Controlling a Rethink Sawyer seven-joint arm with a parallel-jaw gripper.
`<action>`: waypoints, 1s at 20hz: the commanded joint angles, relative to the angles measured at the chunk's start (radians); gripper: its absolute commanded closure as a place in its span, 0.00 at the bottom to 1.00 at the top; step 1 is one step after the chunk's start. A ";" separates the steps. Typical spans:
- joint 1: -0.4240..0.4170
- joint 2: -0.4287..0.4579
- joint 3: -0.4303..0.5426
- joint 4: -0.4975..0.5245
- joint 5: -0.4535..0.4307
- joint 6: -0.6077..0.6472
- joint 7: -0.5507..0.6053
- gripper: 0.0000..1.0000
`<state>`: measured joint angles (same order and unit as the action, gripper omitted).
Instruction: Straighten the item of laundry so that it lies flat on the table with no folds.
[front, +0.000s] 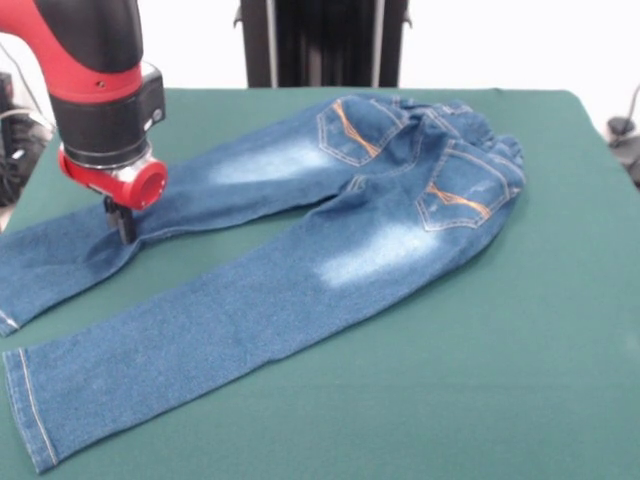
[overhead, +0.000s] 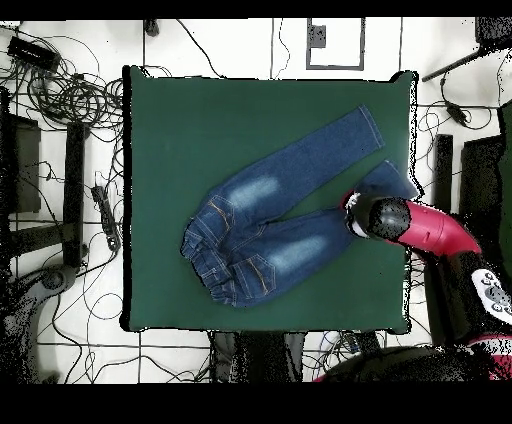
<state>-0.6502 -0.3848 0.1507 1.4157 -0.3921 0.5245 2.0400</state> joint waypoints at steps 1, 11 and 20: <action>0.025 0.011 0.126 -0.077 -0.027 0.026 -0.131 1.00; 0.021 0.001 0.128 -0.048 -0.031 0.002 -0.122 1.00; 0.003 0.005 0.147 -0.082 -0.034 0.028 -0.167 1.00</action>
<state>-0.6579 -0.3816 0.1608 1.4074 -0.3923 0.5247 2.0400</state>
